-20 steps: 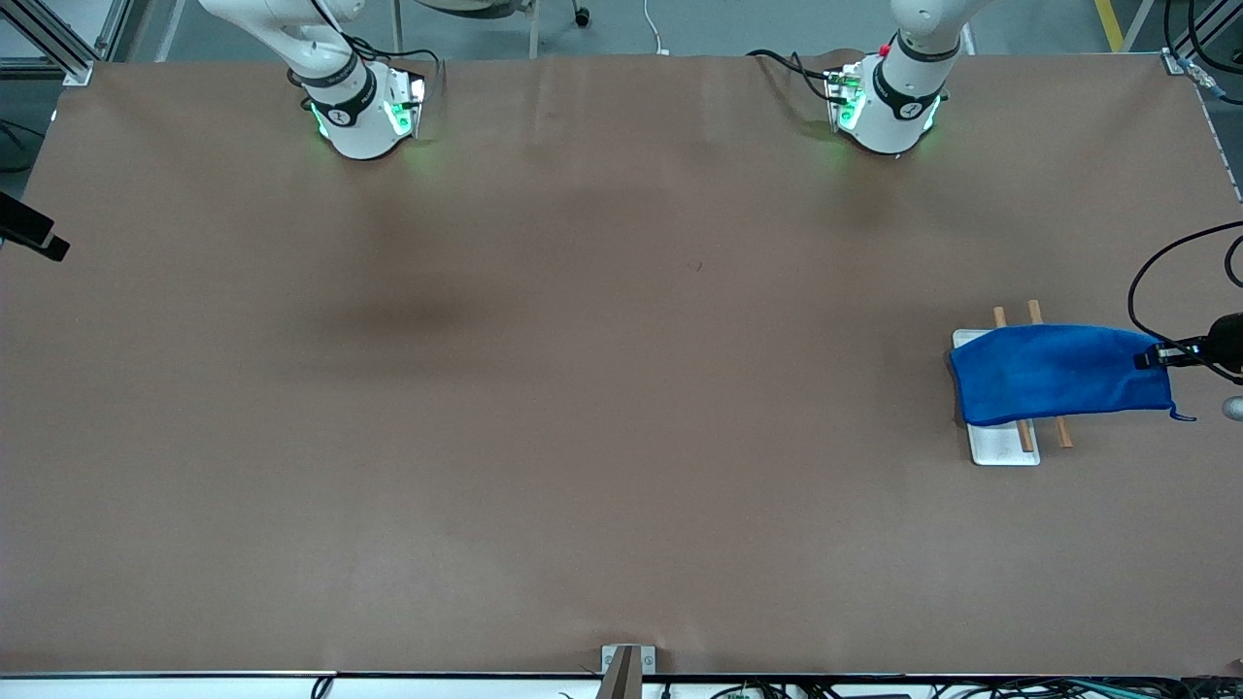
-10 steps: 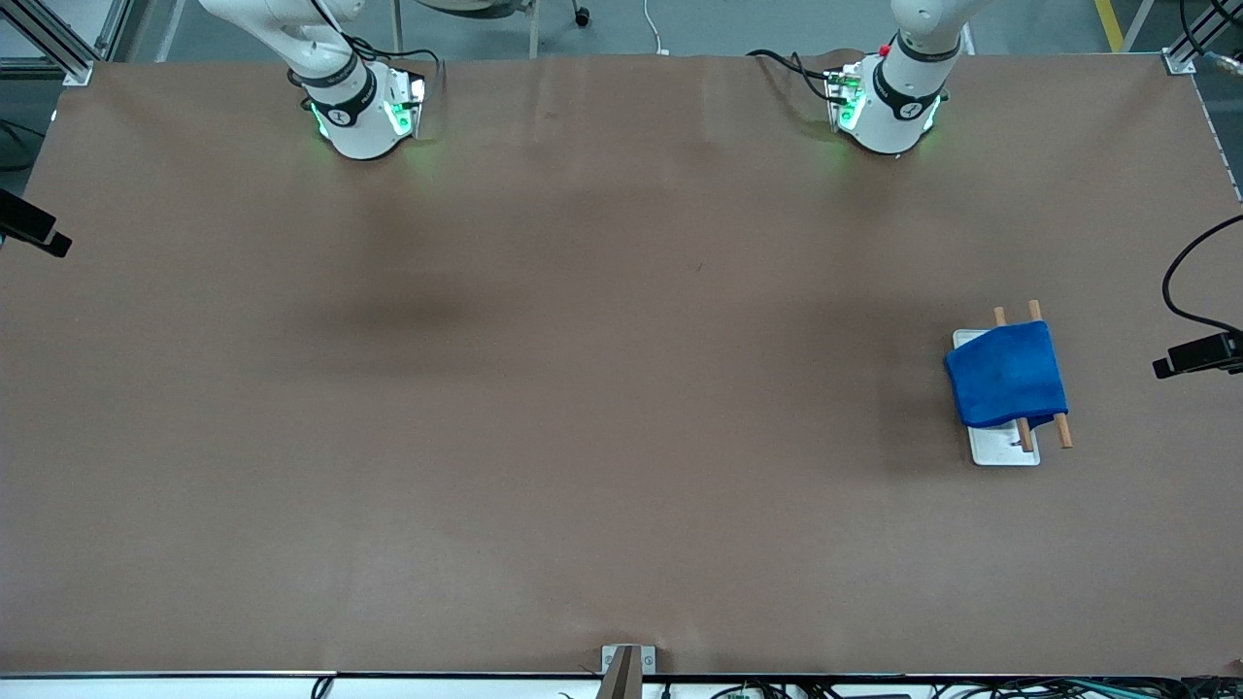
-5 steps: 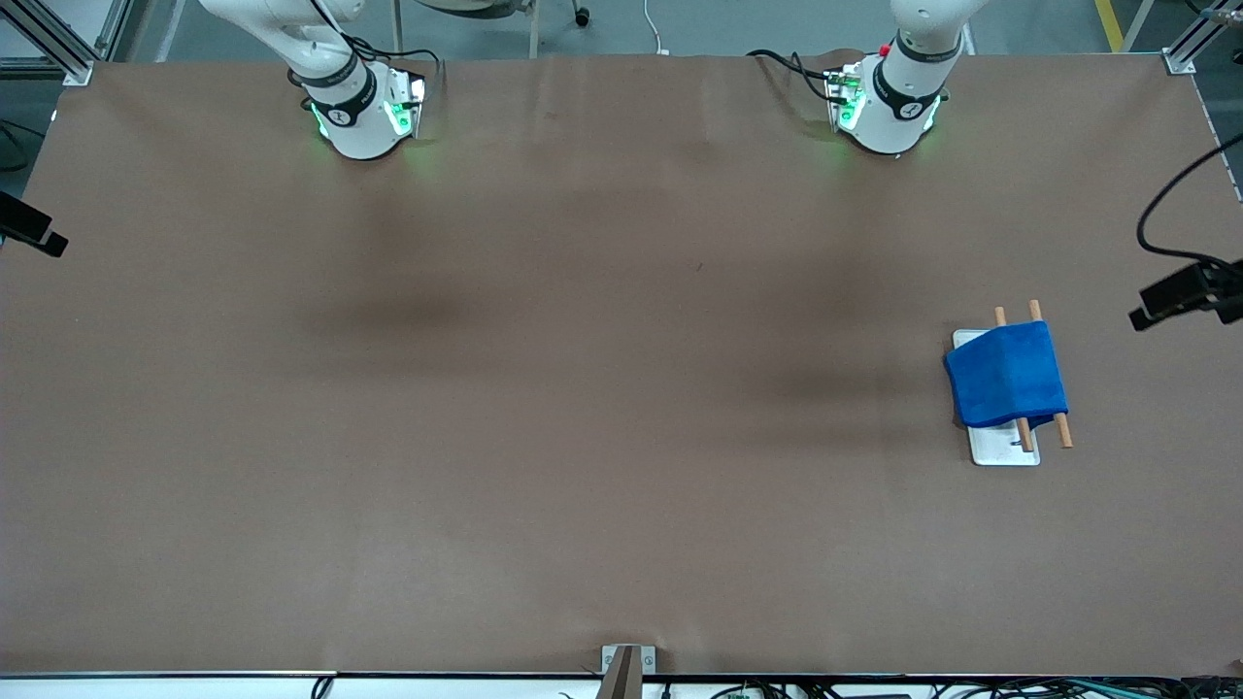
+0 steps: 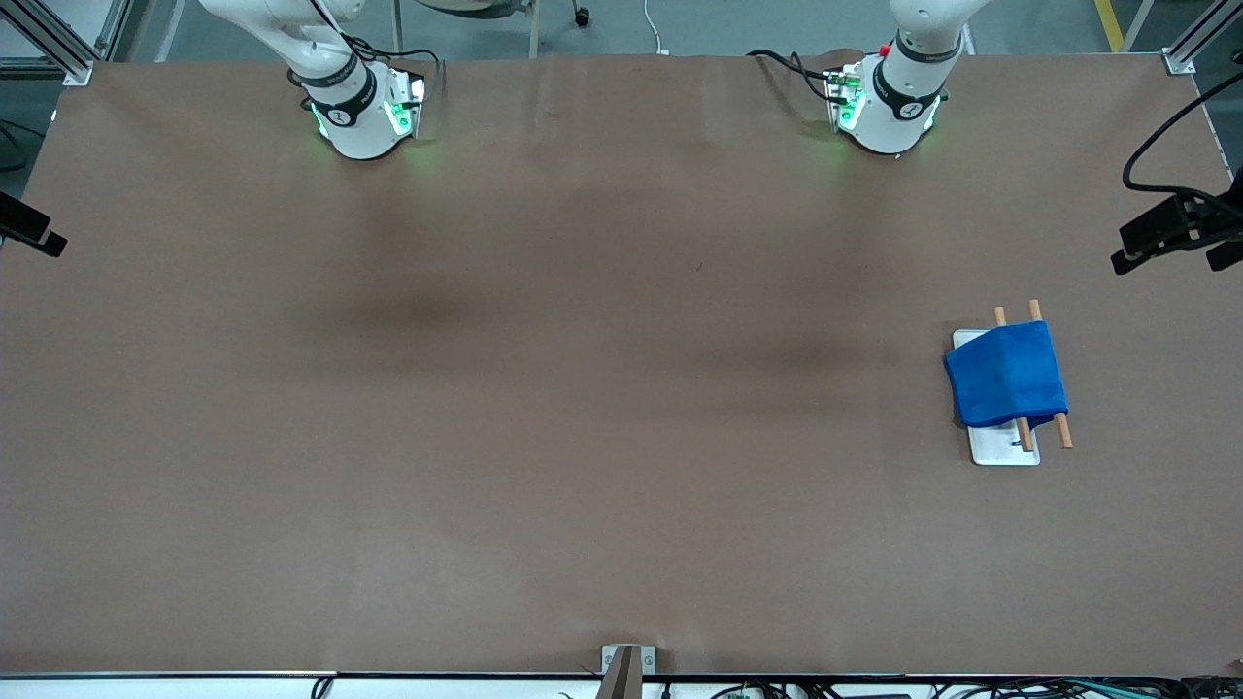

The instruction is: Right arm passes towel to left arm to hang

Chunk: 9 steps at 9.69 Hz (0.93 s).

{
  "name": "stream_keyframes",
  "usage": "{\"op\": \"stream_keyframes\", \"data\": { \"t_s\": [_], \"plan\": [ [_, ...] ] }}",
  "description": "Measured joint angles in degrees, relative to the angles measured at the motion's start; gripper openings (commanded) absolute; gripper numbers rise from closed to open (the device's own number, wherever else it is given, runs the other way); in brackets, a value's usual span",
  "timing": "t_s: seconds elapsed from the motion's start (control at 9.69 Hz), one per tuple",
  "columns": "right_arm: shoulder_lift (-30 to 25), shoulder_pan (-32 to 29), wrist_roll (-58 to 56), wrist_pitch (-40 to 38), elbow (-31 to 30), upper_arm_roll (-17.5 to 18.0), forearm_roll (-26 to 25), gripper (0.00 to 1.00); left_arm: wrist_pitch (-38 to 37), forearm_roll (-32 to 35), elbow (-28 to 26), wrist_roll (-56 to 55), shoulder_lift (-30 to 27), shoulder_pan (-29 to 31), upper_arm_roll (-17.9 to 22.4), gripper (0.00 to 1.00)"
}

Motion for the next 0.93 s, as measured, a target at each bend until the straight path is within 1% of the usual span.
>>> {"op": "stream_keyframes", "data": {
  "t_s": [0.1,0.21,0.31,0.41,0.52,0.72,0.83,0.93],
  "plan": [
    [0.00,0.00,0.00,-0.01,0.00,0.00,0.00,1.00,-0.63,-0.16,-0.38,-0.02,-1.41,-5.60,4.35,1.00],
    [0.00,0.00,0.00,-0.01,0.00,0.00,0.00,1.00,-0.97,-0.85,-1.32,-0.04,-2.79,-12.59,10.61,1.00],
    [0.01,0.00,0.00,-0.01,0.00,0.00,0.00,1.00,-1.08,-1.60,-2.90,-0.04,-4.08,-17.78,15.77,1.00],
    [0.01,0.00,0.00,-0.02,0.00,0.00,0.00,1.00,-1.09,-1.91,-4.84,-0.03,-5.29,-21.26,19.40,1.00],
    [0.01,0.00,0.00,-0.02,0.00,0.00,0.00,1.00,-1.00,-2.06,-7.16,-0.02,-6.70,-23.78,22.00,1.00],
    [0.01,0.00,0.00,-0.02,0.00,0.00,0.00,1.00,0.31,-2.85,-11.72,-0.01,-9.74,-27.61,25.51,1.00],
    [0.01,0.00,0.00,-0.02,0.00,0.00,0.00,1.00,0.93,-2.99,-13.22,-0.01,-10.84,-29.84,27.68,1.00],
    [0.01,-0.01,0.00,-0.02,0.00,0.00,0.00,1.00,1.57,-3.03,-14.12,0.01,-11.52,-31.08,29.00,1.00]
  ]
}}
